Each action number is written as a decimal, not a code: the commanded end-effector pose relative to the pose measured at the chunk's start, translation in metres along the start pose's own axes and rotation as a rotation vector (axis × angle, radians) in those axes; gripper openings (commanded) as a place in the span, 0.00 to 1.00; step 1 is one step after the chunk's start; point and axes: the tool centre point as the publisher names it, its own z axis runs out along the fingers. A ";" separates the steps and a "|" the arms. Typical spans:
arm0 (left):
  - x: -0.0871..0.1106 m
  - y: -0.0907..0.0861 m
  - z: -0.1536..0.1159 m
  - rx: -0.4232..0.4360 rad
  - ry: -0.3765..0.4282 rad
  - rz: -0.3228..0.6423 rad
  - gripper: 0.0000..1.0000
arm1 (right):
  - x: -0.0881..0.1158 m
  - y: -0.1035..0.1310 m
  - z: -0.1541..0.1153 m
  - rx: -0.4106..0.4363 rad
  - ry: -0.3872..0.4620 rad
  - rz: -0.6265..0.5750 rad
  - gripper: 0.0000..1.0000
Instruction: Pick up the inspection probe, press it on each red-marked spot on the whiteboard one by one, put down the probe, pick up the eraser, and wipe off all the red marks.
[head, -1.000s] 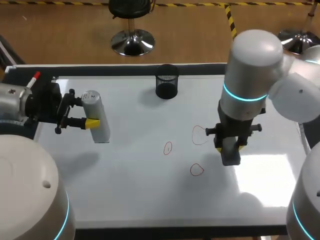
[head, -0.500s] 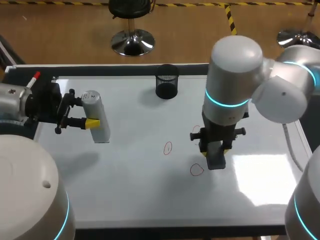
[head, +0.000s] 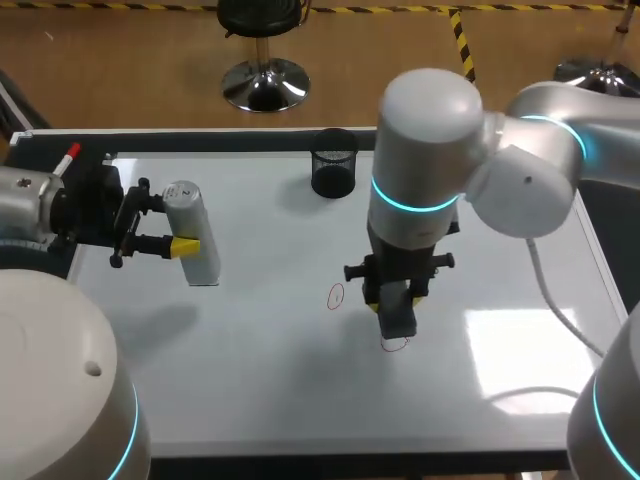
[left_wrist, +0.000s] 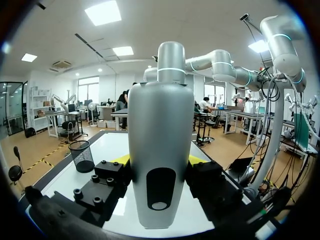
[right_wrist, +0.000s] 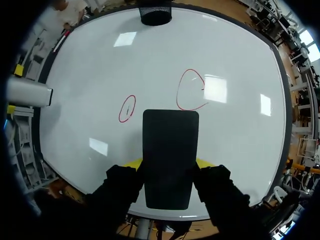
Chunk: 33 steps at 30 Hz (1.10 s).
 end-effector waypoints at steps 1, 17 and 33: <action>0.000 0.000 -0.001 0.002 0.000 0.002 0.00 | 0.016 0.006 0.004 0.005 -0.015 -0.011 0.00; 0.000 0.000 -0.001 0.002 0.000 0.002 0.00 | 0.055 0.022 0.015 0.017 0.029 0.000 0.00; 0.000 0.000 -0.001 0.002 0.000 0.002 0.00 | 0.077 0.034 0.026 0.038 0.072 0.075 0.00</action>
